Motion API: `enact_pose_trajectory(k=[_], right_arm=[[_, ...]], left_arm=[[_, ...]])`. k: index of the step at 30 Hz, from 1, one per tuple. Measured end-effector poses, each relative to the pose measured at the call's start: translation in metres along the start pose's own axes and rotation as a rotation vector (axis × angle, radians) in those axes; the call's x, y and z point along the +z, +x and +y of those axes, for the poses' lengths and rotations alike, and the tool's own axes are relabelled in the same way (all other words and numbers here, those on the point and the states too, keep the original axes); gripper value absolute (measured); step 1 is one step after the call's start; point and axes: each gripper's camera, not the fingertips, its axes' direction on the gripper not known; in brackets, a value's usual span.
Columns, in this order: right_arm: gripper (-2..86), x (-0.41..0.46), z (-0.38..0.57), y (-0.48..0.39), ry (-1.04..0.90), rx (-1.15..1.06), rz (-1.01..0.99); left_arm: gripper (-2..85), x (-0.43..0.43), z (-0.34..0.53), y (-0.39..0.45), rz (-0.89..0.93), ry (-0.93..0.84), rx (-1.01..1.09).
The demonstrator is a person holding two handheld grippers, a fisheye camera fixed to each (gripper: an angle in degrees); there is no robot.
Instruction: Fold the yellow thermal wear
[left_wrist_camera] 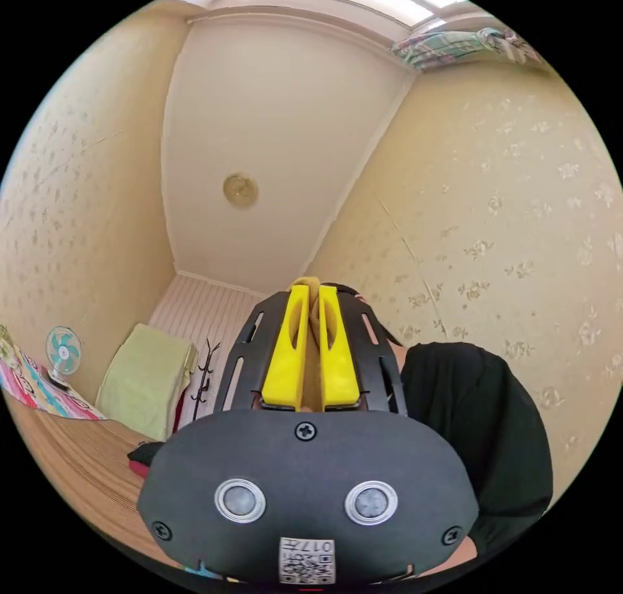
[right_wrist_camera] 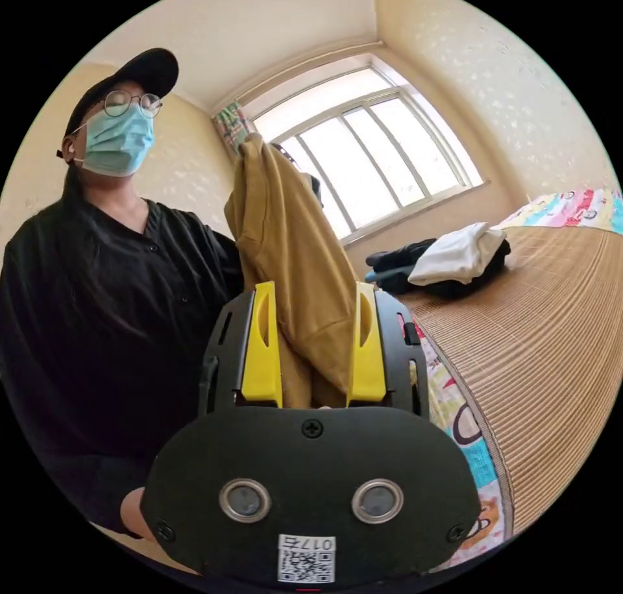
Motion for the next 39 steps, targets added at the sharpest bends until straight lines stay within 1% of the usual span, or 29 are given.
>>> enact_pose_trajectory(k=[1, 3, 4, 5, 6, 8, 9, 10, 11, 12, 14, 15, 17, 18, 20, 21, 23, 24, 26, 27, 29, 30, 31, 32, 33, 35, 36, 38, 39], right_arm=[[14.9, 0.016, 0.005, -0.011, -0.047, -0.015, -0.041], [13.1, 0.038, 0.013, -0.020, -0.146, 0.008, 0.000], [10.5, 0.047, 0.020, -0.022, -0.202, 0.038, 0.094], [6.8, 0.047, 0.024, -0.025, -0.197, 0.056, 0.175], [6.3, 0.044, 0.025, -0.028, -0.179, 0.057, 0.216], [4.6, 0.015, 0.016, -0.042, -0.057, 0.096, 0.545], [4.4, 0.003, 0.011, -0.047, -0.015, 0.113, 0.629], [4.1, -0.026, -0.002, -0.059, 0.089, 0.159, 0.774], [3.9, -0.053, -0.019, -0.077, 0.163, 0.190, 0.894], [3.8, -0.064, -0.027, -0.090, 0.209, 0.183, 0.940], [3.7, -0.093, -0.056, -0.165, 0.425, 0.025, 1.127], [3.7, -0.095, -0.064, -0.182, 0.457, -0.012, 1.161], [3.6, -0.095, -0.093, -0.240, 0.550, -0.206, 1.210], [3.6, -0.093, -0.101, -0.249, 0.567, -0.240, 1.222], [3.7, -0.084, -0.138, -0.265, 0.619, -0.318, 1.332], [3.7, -0.082, -0.149, -0.262, 0.617, -0.326, 1.372], [3.9, -0.085, -0.208, -0.217, 0.528, -0.284, 1.500], [4.0, -0.089, -0.225, -0.197, 0.485, -0.255, 1.515], [4.4, -0.122, -0.287, -0.086, 0.262, -0.059, 1.522], [4.6, -0.132, -0.298, -0.051, 0.209, 0.004, 1.527], [5.4, -0.169, -0.301, 0.081, 0.048, 0.263, 1.504], [5.5, -0.174, -0.294, 0.105, 0.015, 0.324, 1.496], [5.6, -0.178, -0.274, 0.140, -0.032, 0.441, 1.487], [5.4, -0.172, -0.248, 0.158, -0.062, 0.501, 1.448], [5.2, -0.166, -0.234, 0.163, -0.067, 0.504, 1.423], [4.3, -0.133, -0.169, 0.177, -0.102, 0.497, 1.343], [4.0, -0.123, -0.151, 0.182, -0.126, 0.504, 1.332], [3.2, -0.085, -0.074, 0.206, -0.239, 0.585, 1.318], [3.1, -0.078, -0.055, 0.211, -0.260, 0.611, 1.313]], left_arm=[[0.8, 0.004, 0.004, -0.008, 0.054, 0.024, -0.026], [0.8, 0.009, 0.006, -0.014, 0.115, 0.048, -0.044], [0.8, 0.013, 0.004, -0.014, 0.122, 0.043, -0.044], [0.8, 0.017, 0.001, -0.012, 0.102, 0.021, -0.036], [0.8, 0.019, -0.001, -0.009, 0.089, 0.011, -0.029], [0.8, 0.024, -0.010, 0.000, 0.056, -0.015, -0.002], [0.8, 0.024, -0.013, 0.004, 0.049, -0.022, 0.007], [0.8, 0.022, -0.019, 0.012, 0.012, -0.033, 0.028], [0.8, 0.020, -0.023, 0.022, -0.068, -0.048, 0.046], [0.8, 0.019, -0.025, 0.027, -0.105, -0.055, 0.055], [0.8, 0.015, -0.029, 0.049, -0.223, -0.070, 0.111], [0.8, 0.015, -0.029, 0.055, -0.261, -0.071, 0.128], [0.8, 0.017, -0.032, 0.066, -0.426, -0.028, 0.189], [0.8, 0.018, -0.034, 0.063, -0.482, -0.019, 0.184], [1.0, 0.028, -0.057, 0.024, -0.722, -0.067, 0.163], [1.1, 0.031, -0.065, 0.007, -0.781, -0.092, 0.159], [1.4, 0.034, -0.101, -0.093, -1.018, -0.187, 0.092], [1.6, 0.032, -0.110, -0.125, -1.078, -0.213, 0.066], [2.6, 0.012, -0.133, -0.260, -1.310, -0.341, -0.057], [2.9, 0.004, -0.133, -0.292, -1.358, -0.369, -0.096], [5.2, -0.029, -0.108, -0.387, -1.548, -0.444, -0.219], [5.9, -0.037, -0.097, -0.401, -1.600, -0.450, -0.250], [7.1, -0.050, -0.066, -0.426, -1.655, -0.486, -0.311], [8.1, -0.060, -0.028, -0.445, -1.640, -0.550, -0.364], [8.7, -0.065, -0.006, -0.452, -1.625, -0.584, -0.386], [10.0, -0.084, 0.097, -0.475, -1.624, -0.752, -0.492], [10.1, -0.090, 0.125, -0.480, -1.636, -0.801, -0.530], [11.3, -0.106, 0.227, -0.488, -1.685, -0.968, -0.661], [11.7, -0.108, 0.248, -0.487, -1.695, -1.002, -0.684]])
